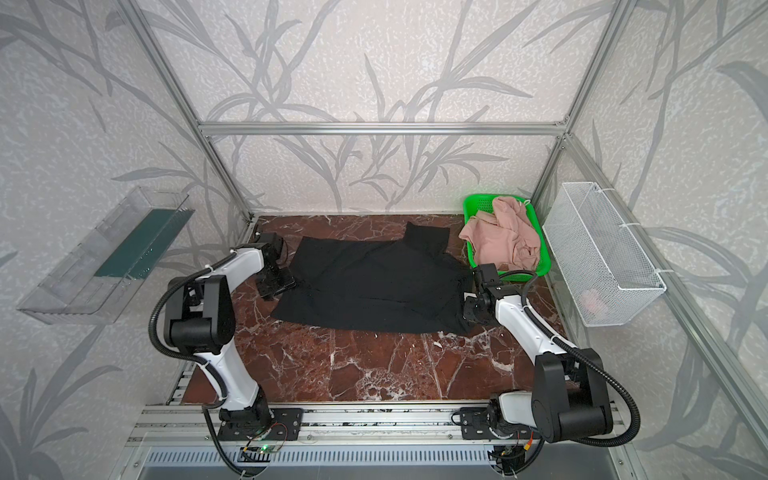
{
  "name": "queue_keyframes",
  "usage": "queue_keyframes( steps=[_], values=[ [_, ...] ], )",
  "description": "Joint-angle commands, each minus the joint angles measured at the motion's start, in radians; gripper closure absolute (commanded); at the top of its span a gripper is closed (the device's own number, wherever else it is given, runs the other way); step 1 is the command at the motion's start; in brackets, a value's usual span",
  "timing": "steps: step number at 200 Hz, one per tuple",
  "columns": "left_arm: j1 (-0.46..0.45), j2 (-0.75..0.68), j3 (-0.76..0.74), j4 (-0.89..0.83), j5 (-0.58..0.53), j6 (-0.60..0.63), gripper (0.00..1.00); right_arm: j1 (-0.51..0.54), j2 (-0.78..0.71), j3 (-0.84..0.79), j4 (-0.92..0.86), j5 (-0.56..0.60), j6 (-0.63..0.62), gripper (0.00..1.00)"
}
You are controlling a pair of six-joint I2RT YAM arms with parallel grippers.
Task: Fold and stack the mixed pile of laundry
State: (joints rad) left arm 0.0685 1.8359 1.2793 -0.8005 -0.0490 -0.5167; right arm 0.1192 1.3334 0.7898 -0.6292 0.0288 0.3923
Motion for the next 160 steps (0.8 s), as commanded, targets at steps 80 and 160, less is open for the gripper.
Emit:
queue_keyframes(
  steps=[80, 160],
  values=[
    [0.019, -0.1, -0.245, 0.083, -0.024, -0.065, 0.53, -0.004, -0.016, -0.034, 0.015, -0.009, -0.013, 1.0],
    [0.018, -0.275, -0.332, -0.013, -0.098, -0.188, 1.0, -0.004, -0.042, -0.048, 0.02, -0.003, 0.004, 1.0]
  ],
)
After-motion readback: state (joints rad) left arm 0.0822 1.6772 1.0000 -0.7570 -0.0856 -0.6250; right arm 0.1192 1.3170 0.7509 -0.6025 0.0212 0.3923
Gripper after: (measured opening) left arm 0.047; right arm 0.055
